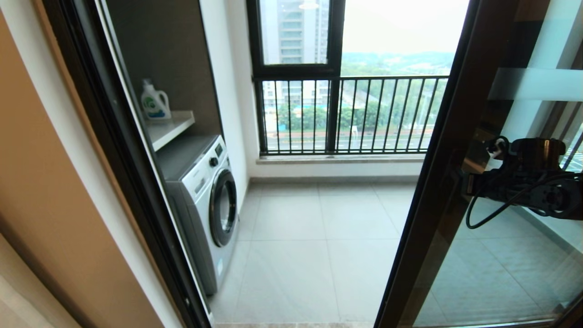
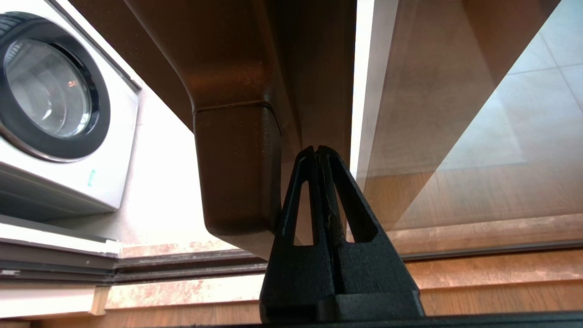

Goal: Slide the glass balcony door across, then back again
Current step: Close the slid door

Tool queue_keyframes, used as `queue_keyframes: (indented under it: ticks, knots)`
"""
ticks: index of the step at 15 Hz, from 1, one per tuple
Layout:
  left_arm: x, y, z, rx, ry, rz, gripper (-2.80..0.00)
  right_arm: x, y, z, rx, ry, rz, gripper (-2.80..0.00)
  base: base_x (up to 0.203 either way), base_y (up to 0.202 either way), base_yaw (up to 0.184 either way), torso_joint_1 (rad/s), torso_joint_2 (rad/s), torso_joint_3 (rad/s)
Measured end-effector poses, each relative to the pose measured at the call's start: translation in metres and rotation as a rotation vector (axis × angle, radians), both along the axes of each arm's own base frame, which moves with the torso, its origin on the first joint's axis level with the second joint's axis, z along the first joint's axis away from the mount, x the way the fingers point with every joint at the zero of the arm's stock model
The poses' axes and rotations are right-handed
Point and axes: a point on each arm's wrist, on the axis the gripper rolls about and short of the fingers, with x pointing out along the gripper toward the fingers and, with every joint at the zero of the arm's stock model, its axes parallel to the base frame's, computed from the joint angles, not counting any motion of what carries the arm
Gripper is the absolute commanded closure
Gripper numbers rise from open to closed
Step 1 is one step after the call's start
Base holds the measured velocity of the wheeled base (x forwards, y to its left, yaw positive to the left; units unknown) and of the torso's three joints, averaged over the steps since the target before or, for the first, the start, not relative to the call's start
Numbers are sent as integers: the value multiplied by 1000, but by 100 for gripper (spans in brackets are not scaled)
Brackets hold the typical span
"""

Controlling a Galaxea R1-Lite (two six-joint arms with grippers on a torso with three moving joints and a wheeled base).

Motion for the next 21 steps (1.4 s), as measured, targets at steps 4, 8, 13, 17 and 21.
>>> queue_keyframes:
  ticks: [4,8,13,17,21]
  knots:
    - [0,0,0,0,0,0,0,2,9,0,9,1,15,0,0,0,0,0,0,0]
    - [0,0,0,0,0,0,0,2,14,-1,15,3,26,0,0,0,0,0,0,0]
    - [0,0,0,0,0,0,0,4,25,0,18,2,58,0,0,0,0,0,0,0]
    - [0,0,0,0,0,0,0,7,39,1,48,1,85,0,0,0,0,0,0,0]
    - [0,0,0,0,0,0,0,5,57,-2,42,-7,115,0,0,0,0,0,0,0]
